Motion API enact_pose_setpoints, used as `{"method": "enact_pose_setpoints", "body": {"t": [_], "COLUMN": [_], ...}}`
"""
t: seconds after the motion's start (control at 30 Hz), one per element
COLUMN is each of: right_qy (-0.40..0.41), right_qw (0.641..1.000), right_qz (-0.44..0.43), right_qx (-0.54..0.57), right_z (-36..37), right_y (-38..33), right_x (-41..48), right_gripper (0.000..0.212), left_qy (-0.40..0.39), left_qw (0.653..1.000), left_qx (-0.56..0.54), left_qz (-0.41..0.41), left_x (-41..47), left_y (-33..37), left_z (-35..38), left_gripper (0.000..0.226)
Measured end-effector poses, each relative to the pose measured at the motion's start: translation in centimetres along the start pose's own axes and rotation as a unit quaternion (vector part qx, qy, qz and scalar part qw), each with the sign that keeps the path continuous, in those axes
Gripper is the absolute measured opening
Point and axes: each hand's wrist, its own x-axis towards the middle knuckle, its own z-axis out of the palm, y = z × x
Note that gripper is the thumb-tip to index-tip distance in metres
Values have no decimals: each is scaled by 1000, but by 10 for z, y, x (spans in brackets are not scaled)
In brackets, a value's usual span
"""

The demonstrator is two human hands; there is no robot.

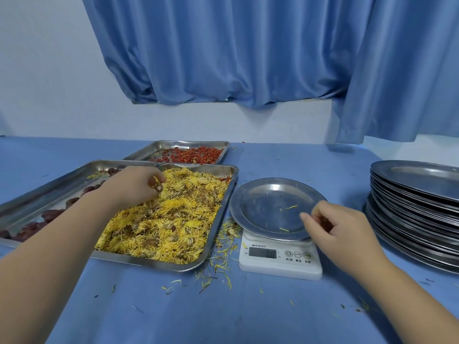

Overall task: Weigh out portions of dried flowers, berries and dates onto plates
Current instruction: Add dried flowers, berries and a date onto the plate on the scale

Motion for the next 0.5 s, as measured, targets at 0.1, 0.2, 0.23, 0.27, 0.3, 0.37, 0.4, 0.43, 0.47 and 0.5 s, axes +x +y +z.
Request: {"method": "enact_pose_setpoints", "body": {"t": [0.1,0.2,0.23,0.27,0.3,0.37,0.4,0.43,0.47,0.5], "right_qy": [4,7,8,8,8,4,1,-1,-1,1], "right_qw": [1000,1000,1000,1000,1000,1000,1000,1000,1000,1000], "right_qz": [6,10,10,9,8,8,11,12,13,13], "right_qx": [0,7,10,12,14,14,14,15,16,19], "right_z": [-1,-1,-1,-1,-1,0,0,0,0,0], "right_y": [1,0,0,0,-1,-1,-1,-1,-1,-1], "right_x": [0,0,0,0,0,0,0,0,0,0], "right_gripper": [36,36,36,36,36,36,36,36,36,35], "left_qy": [30,48,50,50,50,46,41,33,24,11], "left_qw": [999,994,992,990,988,977,969,958,947,940], "left_qx": [-43,-101,-116,-131,-149,-206,-245,-284,-318,-341], "left_qz": [6,0,1,5,11,18,19,21,23,28], "left_x": [-3,-7,-9,-10,-12,-16,-18,-19,-21,-22], "left_y": [-4,-4,-2,1,5,14,19,25,32,39], "left_z": [-7,-15,-19,-22,-24,-28,-30,-30,-31,-31], "left_gripper": [30,25,23,21,19,14,12,12,14,18]}}
